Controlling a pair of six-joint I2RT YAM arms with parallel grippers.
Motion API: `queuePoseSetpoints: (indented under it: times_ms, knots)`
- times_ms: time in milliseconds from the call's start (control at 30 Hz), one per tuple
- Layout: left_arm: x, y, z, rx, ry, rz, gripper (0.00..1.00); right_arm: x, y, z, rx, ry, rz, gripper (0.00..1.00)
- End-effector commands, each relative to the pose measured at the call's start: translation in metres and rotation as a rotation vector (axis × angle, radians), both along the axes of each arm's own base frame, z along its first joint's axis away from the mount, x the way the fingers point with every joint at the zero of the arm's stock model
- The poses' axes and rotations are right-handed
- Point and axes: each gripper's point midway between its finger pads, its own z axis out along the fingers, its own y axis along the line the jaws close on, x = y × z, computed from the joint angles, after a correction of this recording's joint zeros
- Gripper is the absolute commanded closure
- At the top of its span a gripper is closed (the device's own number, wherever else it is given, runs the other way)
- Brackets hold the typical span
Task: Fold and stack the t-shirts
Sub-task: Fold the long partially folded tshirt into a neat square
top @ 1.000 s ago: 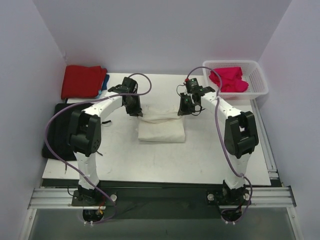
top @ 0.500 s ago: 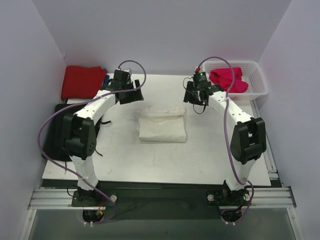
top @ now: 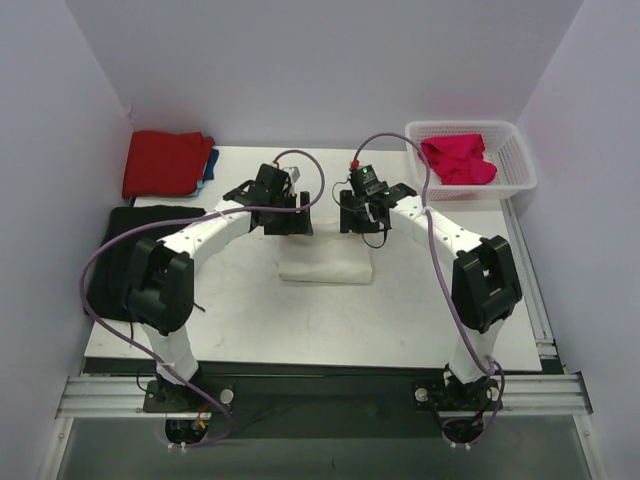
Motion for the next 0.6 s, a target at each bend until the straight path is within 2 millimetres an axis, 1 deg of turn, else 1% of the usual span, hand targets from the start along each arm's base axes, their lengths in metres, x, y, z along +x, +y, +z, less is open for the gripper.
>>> queuePoseSetpoints:
  times_ms: [0,33,67,100,133,167,200,233,267,300,333,367,400,433,467,500,533,567]
  knots:
    - [0.008,0.005,-0.013,0.024,0.018,0.034,0.20,-0.005,-0.001,-0.027,-0.018,0.102,0.002,0.57]
    - [0.010,0.007,-0.018,0.040,0.026,0.049,0.20,-0.002,0.001,-0.028,-0.017,0.104,0.002,0.57]
    - [0.014,0.006,-0.017,0.045,0.028,0.052,0.20,-0.001,0.002,-0.032,-0.018,0.115,0.007,0.57]
    - [0.016,0.007,-0.028,0.065,0.049,0.058,0.20,0.000,0.003,-0.044,-0.026,0.143,0.008,0.57]
    - [0.020,0.009,-0.031,0.082,0.050,0.068,0.20,0.004,0.004,-0.045,-0.027,0.141,0.008,0.57]
    - [0.026,0.007,-0.029,0.087,0.051,0.073,0.20,0.006,0.006,-0.054,-0.038,0.155,0.014,0.57]
    - [0.029,0.008,-0.043,0.110,0.078,0.078,0.20,0.007,0.005,-0.058,-0.045,0.163,0.013,0.57]
    - [0.033,0.009,-0.047,0.125,0.084,0.085,0.20,0.012,0.003,-0.060,-0.047,0.164,0.005,0.57]
    - [0.035,0.009,-0.052,0.136,0.092,0.085,0.20,0.020,0.006,-0.063,-0.045,0.164,0.004,0.57]
    - [0.044,0.007,-0.056,0.144,0.091,0.091,0.20,0.024,0.004,-0.065,-0.046,0.166,-0.005,0.58]
    - [0.050,0.011,-0.058,0.157,0.086,0.109,0.20,0.031,-0.001,-0.064,-0.045,0.163,-0.026,0.58]
    - [0.055,0.010,-0.059,0.157,0.086,0.112,0.20,0.039,-0.002,-0.064,-0.042,0.154,-0.036,0.58]
    - [0.065,0.010,-0.061,0.159,0.083,0.127,0.20,0.045,-0.003,-0.062,-0.035,0.148,-0.050,0.58]
    - [0.072,0.015,-0.060,0.172,0.075,0.158,0.20,0.050,-0.005,-0.061,-0.030,0.144,-0.057,0.58]
    - [0.078,0.022,-0.061,0.175,0.083,0.181,0.20,0.060,-0.009,-0.057,-0.017,0.133,-0.072,0.58]
    - [0.087,0.022,-0.058,0.170,0.073,0.196,0.20,0.064,-0.012,-0.055,-0.014,0.129,-0.082,0.58]
    - [0.091,0.024,-0.059,0.168,0.073,0.213,0.20,0.068,-0.014,-0.053,-0.007,0.125,-0.089,0.58]
    - [0.095,0.031,-0.059,0.169,0.080,0.231,0.20,0.074,-0.019,-0.053,0.001,0.125,-0.105,0.58]
